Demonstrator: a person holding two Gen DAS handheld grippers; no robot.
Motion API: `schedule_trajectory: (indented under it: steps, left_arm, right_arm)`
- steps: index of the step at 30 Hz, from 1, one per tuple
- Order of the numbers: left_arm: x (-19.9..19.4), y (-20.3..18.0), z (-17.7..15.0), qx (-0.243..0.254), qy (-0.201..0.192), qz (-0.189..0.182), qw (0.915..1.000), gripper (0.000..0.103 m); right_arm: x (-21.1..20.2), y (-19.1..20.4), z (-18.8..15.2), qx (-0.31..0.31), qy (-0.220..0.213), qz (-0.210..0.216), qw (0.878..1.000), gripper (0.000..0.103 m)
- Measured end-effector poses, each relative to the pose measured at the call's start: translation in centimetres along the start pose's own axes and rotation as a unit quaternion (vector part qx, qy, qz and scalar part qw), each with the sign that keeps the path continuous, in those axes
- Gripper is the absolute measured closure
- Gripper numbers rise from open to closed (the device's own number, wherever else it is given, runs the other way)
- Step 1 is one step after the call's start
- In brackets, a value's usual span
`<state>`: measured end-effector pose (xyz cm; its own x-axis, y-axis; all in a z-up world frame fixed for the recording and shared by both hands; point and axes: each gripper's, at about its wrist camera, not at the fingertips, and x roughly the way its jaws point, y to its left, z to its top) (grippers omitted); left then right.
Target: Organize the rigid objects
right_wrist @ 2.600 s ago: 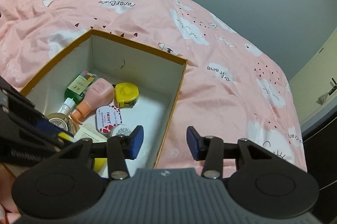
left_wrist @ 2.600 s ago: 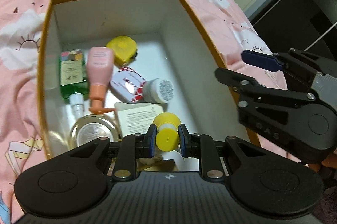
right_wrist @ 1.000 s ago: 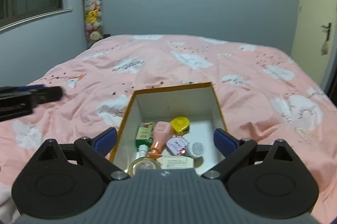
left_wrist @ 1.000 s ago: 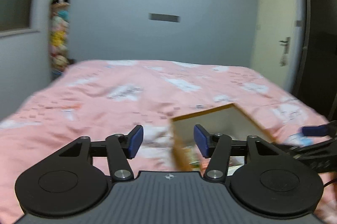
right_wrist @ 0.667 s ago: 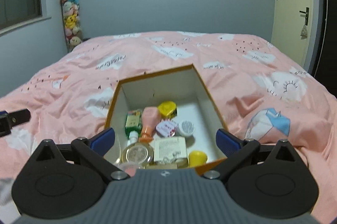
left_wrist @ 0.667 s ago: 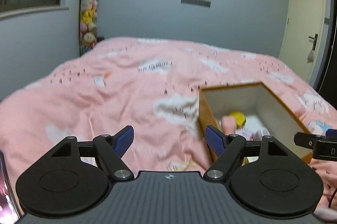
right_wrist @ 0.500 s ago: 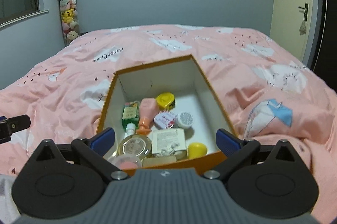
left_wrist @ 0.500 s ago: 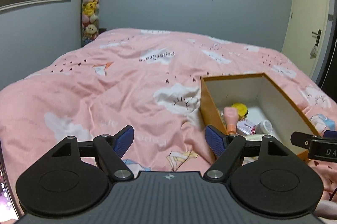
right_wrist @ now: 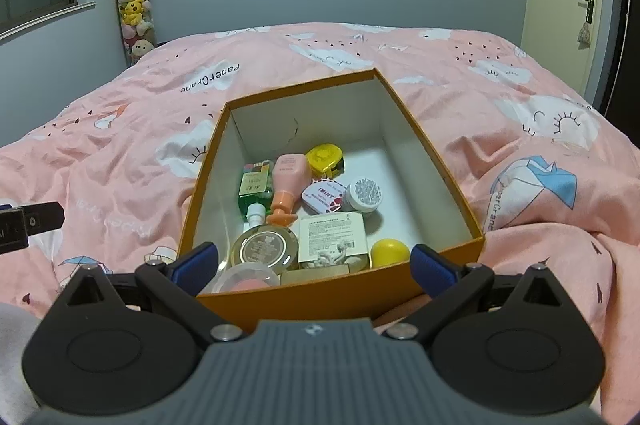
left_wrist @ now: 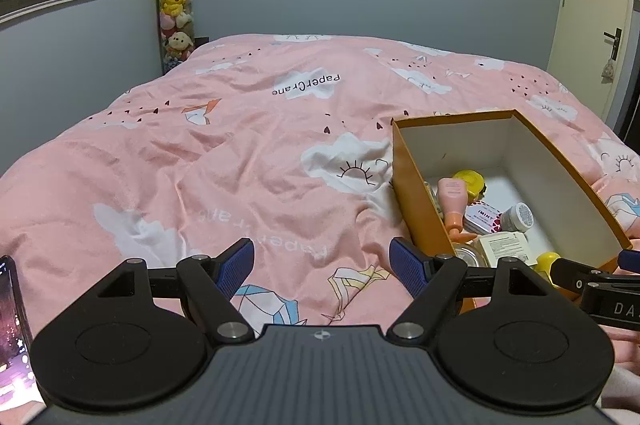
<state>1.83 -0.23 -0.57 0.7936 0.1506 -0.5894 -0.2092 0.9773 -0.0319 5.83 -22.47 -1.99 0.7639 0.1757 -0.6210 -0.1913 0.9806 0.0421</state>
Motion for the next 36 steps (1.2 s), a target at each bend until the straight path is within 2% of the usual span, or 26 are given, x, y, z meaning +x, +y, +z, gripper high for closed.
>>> schedule_trajectory:
  steps: [36]
  left_arm:
    - [0.12,0.40,0.12,0.008,0.002,0.001,1.0000,0.013]
  right_arm:
    - [0.19,0.12,0.09,0.001,0.004,0.005,1.000,0.003]
